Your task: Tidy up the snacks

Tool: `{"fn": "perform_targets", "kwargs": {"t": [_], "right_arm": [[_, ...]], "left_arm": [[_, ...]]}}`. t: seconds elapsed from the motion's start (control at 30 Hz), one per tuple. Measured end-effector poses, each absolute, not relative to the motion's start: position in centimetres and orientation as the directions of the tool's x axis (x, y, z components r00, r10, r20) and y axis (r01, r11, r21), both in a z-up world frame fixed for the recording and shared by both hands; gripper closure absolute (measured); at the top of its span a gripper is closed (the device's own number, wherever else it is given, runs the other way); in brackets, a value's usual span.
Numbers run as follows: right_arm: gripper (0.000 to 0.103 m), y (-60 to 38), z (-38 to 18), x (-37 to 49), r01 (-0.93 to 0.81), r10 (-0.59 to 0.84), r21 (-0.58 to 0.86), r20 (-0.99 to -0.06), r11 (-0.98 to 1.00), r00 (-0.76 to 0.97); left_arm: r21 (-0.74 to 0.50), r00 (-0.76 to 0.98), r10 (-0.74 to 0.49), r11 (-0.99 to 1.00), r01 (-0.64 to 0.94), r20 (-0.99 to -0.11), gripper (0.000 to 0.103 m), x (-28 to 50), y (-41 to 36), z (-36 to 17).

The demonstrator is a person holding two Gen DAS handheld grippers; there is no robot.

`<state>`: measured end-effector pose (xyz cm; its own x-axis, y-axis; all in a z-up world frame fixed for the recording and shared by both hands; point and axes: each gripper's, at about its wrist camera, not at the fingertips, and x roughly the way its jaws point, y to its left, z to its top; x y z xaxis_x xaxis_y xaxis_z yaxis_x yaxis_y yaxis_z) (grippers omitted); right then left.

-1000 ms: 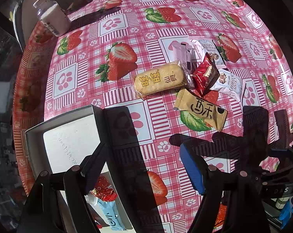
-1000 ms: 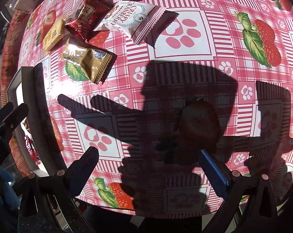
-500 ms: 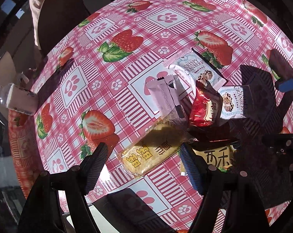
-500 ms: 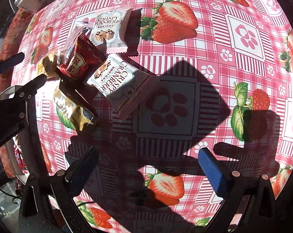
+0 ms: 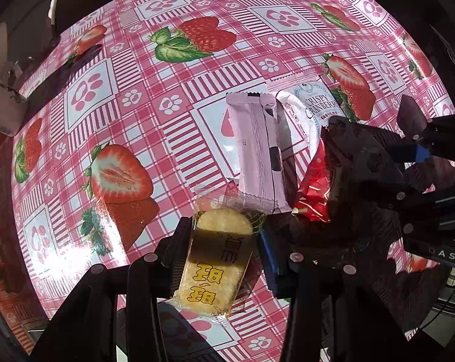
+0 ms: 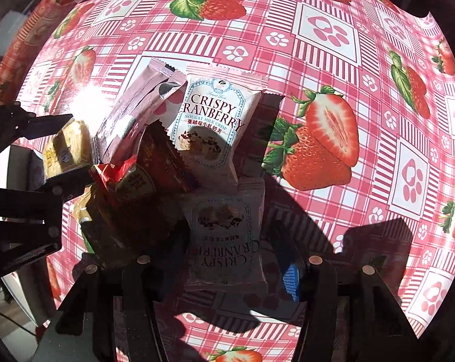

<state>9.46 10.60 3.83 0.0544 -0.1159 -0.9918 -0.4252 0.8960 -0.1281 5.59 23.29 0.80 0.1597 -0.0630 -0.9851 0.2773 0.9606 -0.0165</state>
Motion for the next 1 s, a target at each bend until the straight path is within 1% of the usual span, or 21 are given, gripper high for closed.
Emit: {"fn": "perform_targets", "kwargs": {"t": [0.07,0.17,0.2,0.3,0.47,0.5,0.53,0.57,0.6,0.67,0.7,0.77,0.8,0.9,1.0], "right_arm": [[0.060,10.5,4.2,9.3,-0.416,-0.091,-0.093,-0.996,0.905,0.025],[0.060,9.5,4.6,8.4,-0.380,-0.097,-0.098,-0.995,0.920,0.022],[0.060,7.3,5.3,7.5,-0.358,-0.091,-0.091,-0.996,0.929,0.016],[0.060,4.9,5.6,4.3,-0.293,-0.096,-0.095,-0.995,0.951,0.009],[0.060,1.9,5.8,-1.0,-0.196,-0.097,-0.088,-0.995,0.977,-0.035],[0.060,1.3,5.8,-2.3,-0.170,-0.096,-0.087,-0.994,0.982,-0.046],[0.060,0.7,5.9,-3.6,-0.144,-0.097,-0.089,-0.994,0.986,-0.056],[0.060,0.3,5.9,-4.7,-0.125,-0.097,-0.088,-0.993,0.988,-0.066],[0.060,-0.2,5.9,-5.9,-0.107,-0.096,-0.087,-0.993,0.990,-0.075],[0.059,-1.2,6.0,-7.7,-0.084,-0.083,-0.075,-0.992,0.994,-0.093],[0.058,-1.7,6.2,-8.5,-0.071,-0.067,-0.060,-0.993,0.996,-0.100],[0.025,-2.7,6.4,-9.1,-0.043,-0.060,-0.056,-0.993,0.998,-0.105],[0.000,-3.7,6.5,-9.4,-0.028,-0.072,-0.069,-0.992,0.997,-0.105],[0.000,-6.1,7.3,-10.2,0.013,-0.054,-0.055,-0.995,0.998,-0.081],[0.000,-7.9,7.5,-9.7,0.019,-0.058,-0.060,-0.994,0.998,-0.092]], "left_arm": [[-0.025,0.146,-0.063,0.968,0.248,-0.987,0.064,5.0,23.3,0.8],[-0.030,0.133,-0.055,0.983,0.181,-0.990,0.064,2.6,23.0,0.7],[-0.027,0.129,-0.047,0.988,0.153,-0.991,0.064,1.6,22.9,0.7],[-0.042,0.108,-0.049,0.997,0.067,-0.993,0.064,-2.5,22.3,0.6],[-0.036,0.056,-0.037,0.999,0.026,-0.998,0.063,-9.7,20.0,0.3],[-0.034,0.050,-0.035,0.999,0.028,-0.998,0.061,-10.7,19.7,0.3],[-0.038,0.041,-0.039,0.999,0.028,-0.998,0.058,-11.4,19.6,0.2],[-0.052,0.025,-0.053,0.998,0.024,-0.998,0.049,-12.0,19.6,0.2],[-0.065,0.010,-0.066,0.998,0.020,-0.998,0.035,-12.4,19.7,0.1],[-0.061,0.017,-0.061,0.998,0.009,-0.998,0.025,-12.8,20.4,0.5],[-0.059,0.035,-0.059,0.998,0.005,-0.998,0.024,-12.8,20.7,0.9],[-0.074,0.061,-0.074,0.997,-0.007,-0.995,0.021,-12.5,21.7,1.7],[-0.082,0.061,-0.081,0.997,-0.012,-0.995,0.021,-12.2,22.1,2.0],[-0.086,0.037,-0.086,0.996,0.013,-0.996,0.021,-11.6,22.6,2.0],[-0.060,0.007,-0.061,0.995,0.077,-0.998,0.021,-11.4,23.1,1.5]]}}
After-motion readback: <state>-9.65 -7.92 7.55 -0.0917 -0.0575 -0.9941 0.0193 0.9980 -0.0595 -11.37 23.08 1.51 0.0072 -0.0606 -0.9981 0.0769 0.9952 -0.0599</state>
